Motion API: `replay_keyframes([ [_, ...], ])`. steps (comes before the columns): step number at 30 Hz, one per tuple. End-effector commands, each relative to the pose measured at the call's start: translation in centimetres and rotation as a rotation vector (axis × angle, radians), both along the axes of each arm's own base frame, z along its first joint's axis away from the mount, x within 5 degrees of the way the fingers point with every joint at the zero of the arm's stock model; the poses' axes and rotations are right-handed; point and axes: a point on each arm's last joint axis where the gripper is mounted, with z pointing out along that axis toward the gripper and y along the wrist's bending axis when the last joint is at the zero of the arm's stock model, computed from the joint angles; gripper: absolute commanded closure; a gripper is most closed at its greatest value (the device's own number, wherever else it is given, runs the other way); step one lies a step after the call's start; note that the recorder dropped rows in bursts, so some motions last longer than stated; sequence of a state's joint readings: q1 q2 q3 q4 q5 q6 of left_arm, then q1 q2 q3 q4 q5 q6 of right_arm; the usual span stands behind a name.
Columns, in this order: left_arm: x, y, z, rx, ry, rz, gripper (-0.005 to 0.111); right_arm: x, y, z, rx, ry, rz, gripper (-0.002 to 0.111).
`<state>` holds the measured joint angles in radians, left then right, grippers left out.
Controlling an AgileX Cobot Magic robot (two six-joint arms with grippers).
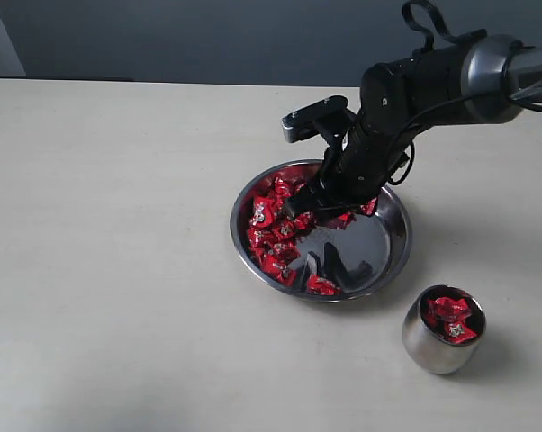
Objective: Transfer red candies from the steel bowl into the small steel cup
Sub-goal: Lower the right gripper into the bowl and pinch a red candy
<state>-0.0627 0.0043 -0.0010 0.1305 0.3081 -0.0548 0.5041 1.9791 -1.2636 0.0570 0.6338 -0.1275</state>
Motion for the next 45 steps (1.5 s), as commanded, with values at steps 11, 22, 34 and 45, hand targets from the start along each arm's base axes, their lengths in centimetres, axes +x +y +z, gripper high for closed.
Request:
replay_keyframes([
  [11,0.0,0.0,0.1,-0.004,-0.01,-0.008,0.106,2.2,-2.7,-0.9,-0.099,-0.043,-0.076,0.075],
  [22,0.0,0.0,0.1,-0.004,-0.01,-0.008,0.106,3.3,-1.7,-0.4,-0.019,-0.066,-0.098,0.075],
  [34,0.0,0.0,0.1,-0.004,-0.01,-0.008,0.106,3.5,-1.3,-1.8,-0.02,0.006,-0.102,0.075],
  [45,0.0,0.0,0.1,-0.004,-0.01,-0.008,0.106,3.4,-1.4,-1.8,-0.027,0.02,-0.102,0.109],
])
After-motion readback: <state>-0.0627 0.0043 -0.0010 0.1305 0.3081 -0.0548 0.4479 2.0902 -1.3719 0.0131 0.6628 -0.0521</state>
